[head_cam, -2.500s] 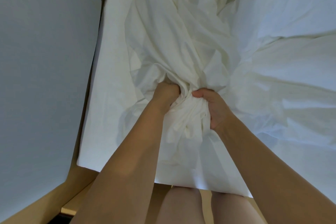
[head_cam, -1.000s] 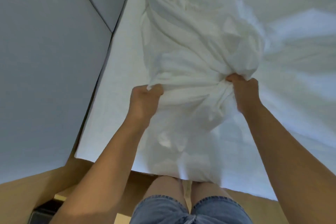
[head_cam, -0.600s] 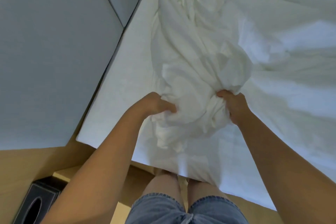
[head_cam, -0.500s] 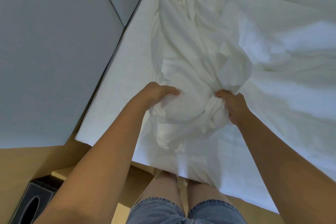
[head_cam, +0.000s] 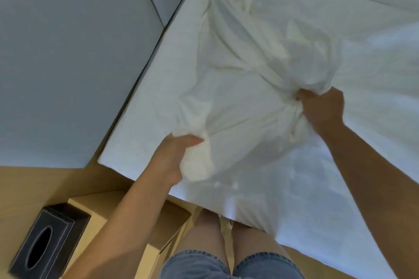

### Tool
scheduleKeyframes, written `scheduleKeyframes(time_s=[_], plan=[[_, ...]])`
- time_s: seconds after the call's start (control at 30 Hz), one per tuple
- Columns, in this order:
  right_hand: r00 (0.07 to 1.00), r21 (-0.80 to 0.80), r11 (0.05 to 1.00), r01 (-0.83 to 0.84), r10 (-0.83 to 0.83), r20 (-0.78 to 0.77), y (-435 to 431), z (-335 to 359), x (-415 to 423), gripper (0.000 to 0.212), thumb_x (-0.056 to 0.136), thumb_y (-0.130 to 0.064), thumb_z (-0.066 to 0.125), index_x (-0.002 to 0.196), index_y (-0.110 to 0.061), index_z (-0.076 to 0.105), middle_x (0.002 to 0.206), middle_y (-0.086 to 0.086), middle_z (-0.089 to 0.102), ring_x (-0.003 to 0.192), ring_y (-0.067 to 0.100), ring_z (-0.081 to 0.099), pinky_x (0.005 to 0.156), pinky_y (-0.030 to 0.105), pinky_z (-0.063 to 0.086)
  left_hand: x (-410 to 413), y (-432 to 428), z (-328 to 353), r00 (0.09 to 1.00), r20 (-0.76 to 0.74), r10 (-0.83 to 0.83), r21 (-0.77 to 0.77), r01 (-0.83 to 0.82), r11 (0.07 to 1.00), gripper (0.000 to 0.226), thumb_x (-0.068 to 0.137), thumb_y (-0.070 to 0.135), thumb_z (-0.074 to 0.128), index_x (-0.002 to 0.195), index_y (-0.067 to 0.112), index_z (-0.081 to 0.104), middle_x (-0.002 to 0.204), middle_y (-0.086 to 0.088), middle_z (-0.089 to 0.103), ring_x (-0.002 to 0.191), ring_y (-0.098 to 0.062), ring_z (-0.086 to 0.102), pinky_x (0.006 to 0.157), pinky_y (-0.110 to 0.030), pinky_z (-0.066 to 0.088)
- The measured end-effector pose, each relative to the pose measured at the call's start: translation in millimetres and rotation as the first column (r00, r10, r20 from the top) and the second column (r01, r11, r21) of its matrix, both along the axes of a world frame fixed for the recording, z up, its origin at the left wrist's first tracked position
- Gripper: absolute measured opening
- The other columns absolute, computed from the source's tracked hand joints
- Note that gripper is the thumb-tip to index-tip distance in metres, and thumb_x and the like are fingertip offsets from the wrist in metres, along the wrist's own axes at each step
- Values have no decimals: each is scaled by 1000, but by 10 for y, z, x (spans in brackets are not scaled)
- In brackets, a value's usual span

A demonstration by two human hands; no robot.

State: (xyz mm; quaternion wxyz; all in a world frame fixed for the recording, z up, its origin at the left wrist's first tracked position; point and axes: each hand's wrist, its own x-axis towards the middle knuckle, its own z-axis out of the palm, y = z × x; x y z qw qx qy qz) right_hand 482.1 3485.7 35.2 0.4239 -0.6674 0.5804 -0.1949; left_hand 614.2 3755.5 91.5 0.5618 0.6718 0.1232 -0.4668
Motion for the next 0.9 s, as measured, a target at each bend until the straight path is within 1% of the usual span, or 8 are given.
scheduleKeyframes(time_s=[0.1, 0.2, 0.37, 0.43, 0.53, 0.67, 0.8, 0.9], plan=[[994, 104, 994, 34, -23, -103, -15, -225, -305, 43, 60, -38, 66, 88, -7, 68, 77, 8, 66, 75, 23, 65, 64, 28, 42, -266, 332, -275, 997, -54, 50, 92, -45, 995, 18, 78, -4, 65, 93, 5, 69, 80, -11, 73, 67, -22, 70, 52, -27, 53], [992, 225, 969, -102, 116, -50, 433, -601, -417, 26, 73, -17, 72, 95, -20, 59, 91, 3, 60, 90, 23, 59, 75, 33, 42, -290, 258, -567, 998, 56, -21, 227, 8, 974, 17, 79, -2, 68, 87, 13, 65, 83, -4, 70, 64, -13, 67, 50, -22, 51], [998, 363, 930, -60, 47, 46, 476, -807, -444, 39, 72, -11, 75, 104, -24, 57, 80, -12, 56, 75, 13, 55, 69, 25, 40, -281, 129, -904, 950, 178, -257, 355, 181, 917, 22, 75, 20, 76, 94, 20, 64, 95, 2, 68, 87, -16, 65, 64, -24, 50], [994, 408, 908, -97, 68, 85, 433, -800, -440, 42, 71, -11, 78, 105, -24, 56, 81, -16, 57, 71, 2, 53, 66, 22, 41, -262, 106, -979, 882, 162, -442, 527, 301, 795, 50, 75, 31, 75, 118, 15, 54, 113, 2, 60, 105, -23, 58, 79, -32, 47], [983, 549, 817, -173, 107, 150, 334, -781, -434, 50, 65, -22, 83, 110, -19, 60, 100, -7, 66, 89, 12, 61, 81, 32, 47, -191, -100, -978, 708, 244, -663, 738, 308, 601, 79, 72, 36, 73, 136, 12, 34, 130, -9, 41, 123, -32, 41, 95, -40, 43], [942, 759, 623, -189, -103, 319, 2, -686, -453, 49, 60, -47, 68, 104, -25, 63, 99, -5, 73, 98, 15, 67, 78, 33, 50, 19, -928, -799, 600, 548, -583, 559, 256, 789, 78, 82, 32, 64, 146, 13, 24, 146, -9, 29, 134, -25, 28, 104, -33, 30], [871, 789, 519, -328, -157, 466, -363, -603, -270, 58, 66, -67, 50, 100, -27, 74, 108, 1, 72, 99, 17, 68, 81, 40, 56, 235, -2066, -696, 745, 405, -531, 318, 429, 845, 78, 87, 60, 50, 144, 10, 34, 140, -3, 44, 121, -19, 47, 87, -25, 35], [842, 779, 493, -388, -154, 518, -466, -482, 68, 55, 69, -68, 50, 96, -28, 77, 109, 4, 71, 100, 19, 68, 74, 34, 58, 400, -2664, -708, 849, 196, -491, 213, 452, 866, 92, 71, 73, 60, 137, 11, 43, 126, 2, 54, 85, -15, 54, 62, -23, 41]])
